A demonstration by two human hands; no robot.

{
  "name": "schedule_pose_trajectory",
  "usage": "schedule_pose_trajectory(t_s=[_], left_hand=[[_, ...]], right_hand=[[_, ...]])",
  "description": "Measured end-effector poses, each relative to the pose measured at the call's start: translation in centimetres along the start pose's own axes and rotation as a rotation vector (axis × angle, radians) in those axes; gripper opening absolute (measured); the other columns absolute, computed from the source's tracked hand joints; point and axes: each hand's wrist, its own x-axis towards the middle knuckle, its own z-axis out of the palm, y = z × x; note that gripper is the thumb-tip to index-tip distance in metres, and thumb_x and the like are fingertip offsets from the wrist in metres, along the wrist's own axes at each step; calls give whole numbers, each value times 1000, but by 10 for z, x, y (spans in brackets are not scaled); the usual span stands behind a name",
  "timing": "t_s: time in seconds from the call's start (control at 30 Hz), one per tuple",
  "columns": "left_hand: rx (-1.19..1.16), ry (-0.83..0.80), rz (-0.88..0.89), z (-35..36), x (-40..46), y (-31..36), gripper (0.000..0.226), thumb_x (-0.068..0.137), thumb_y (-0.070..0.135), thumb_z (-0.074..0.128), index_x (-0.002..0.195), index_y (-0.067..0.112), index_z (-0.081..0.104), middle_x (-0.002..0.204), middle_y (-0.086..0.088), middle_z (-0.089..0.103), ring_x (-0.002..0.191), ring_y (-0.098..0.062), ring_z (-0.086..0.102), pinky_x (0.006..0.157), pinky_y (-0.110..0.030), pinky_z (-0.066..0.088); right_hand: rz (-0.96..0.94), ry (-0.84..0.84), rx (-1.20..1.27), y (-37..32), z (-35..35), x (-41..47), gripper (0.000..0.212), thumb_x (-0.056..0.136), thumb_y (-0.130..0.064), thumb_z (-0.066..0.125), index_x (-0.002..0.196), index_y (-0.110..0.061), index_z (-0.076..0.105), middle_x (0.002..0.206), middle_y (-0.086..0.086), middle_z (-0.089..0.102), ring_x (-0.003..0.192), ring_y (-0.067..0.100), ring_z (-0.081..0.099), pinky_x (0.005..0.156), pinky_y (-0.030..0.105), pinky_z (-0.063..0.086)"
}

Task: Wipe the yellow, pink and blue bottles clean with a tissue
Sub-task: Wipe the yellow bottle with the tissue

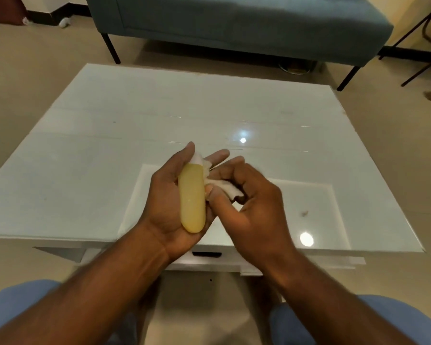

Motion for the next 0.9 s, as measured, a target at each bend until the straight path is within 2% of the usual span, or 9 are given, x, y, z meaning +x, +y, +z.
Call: schedule_pose_trajectory(t_s=[0.1,0.2,0.27,0.37,0.43,0.57,0.7,0.8,0.9], left_hand=[[-54,20,42,-5,0,9,56,98,49,44,132,6,57,135,-20,64,127,-34,61,102,-51,50],[25,27,78,-10,-1,12,57,97,51,42,129,7,61,135,-17,64,128,-33,60,108,-51,46],[93,37,99,-11,-1,11,61,96,53,41,129,7,63,135,-16,64,131,-35,56,113,-53,40],[139,71,101,-12,2,13,65,95,55,41,129,6,66,132,-17,66,132,-35,56,114,-53,39],[186,100,85,-13,5,14,65,97,54,35,123,6,70,126,-17,69,125,-35,61,110,-52,43],[220,136,69,-13,11,11,62,102,50,33,96,9,80,107,-10,74,98,-25,68,93,-41,52],[237,143,86,-9,9,12,68,98,62,36,123,6,67,107,-10,70,99,-26,65,88,-43,52],[308,166,122,-6,9,12,59,96,60,43,119,11,66,106,-7,72,94,-23,71,73,-38,58],[286,205,90,-7,8,9,55,93,59,51,116,12,66,111,-7,73,104,-29,70,83,-43,58]], right_hand=[[-56,-124,43,-2,4,-9,19,87,-3,78,105,-10,75,103,-7,74,98,9,70,81,19,55],[-39,-168,97,-4,1,-11,18,87,-2,79,103,-9,76,103,-9,75,101,6,71,82,14,54],[62,-182,146,-5,2,-9,15,89,-5,77,102,-12,74,100,-8,75,98,11,71,82,19,56],[270,-229,294,-6,7,-8,10,93,-8,73,102,-13,71,102,-2,73,99,19,72,91,37,63],[390,-263,443,-7,8,-6,9,95,-6,72,103,-12,71,109,6,73,103,27,73,90,45,64],[517,-243,629,-10,5,0,16,92,-4,75,92,-20,74,105,2,72,99,23,73,85,38,64],[490,-151,486,-6,-2,6,15,88,-9,79,94,-22,75,102,-6,75,96,19,74,80,32,65],[412,-113,292,-3,-6,5,18,87,-16,82,103,-22,78,106,-7,78,100,15,75,88,35,65],[376,-32,340,-6,-7,5,18,94,-18,76,110,-23,79,105,-8,80,99,7,75,85,20,61]])
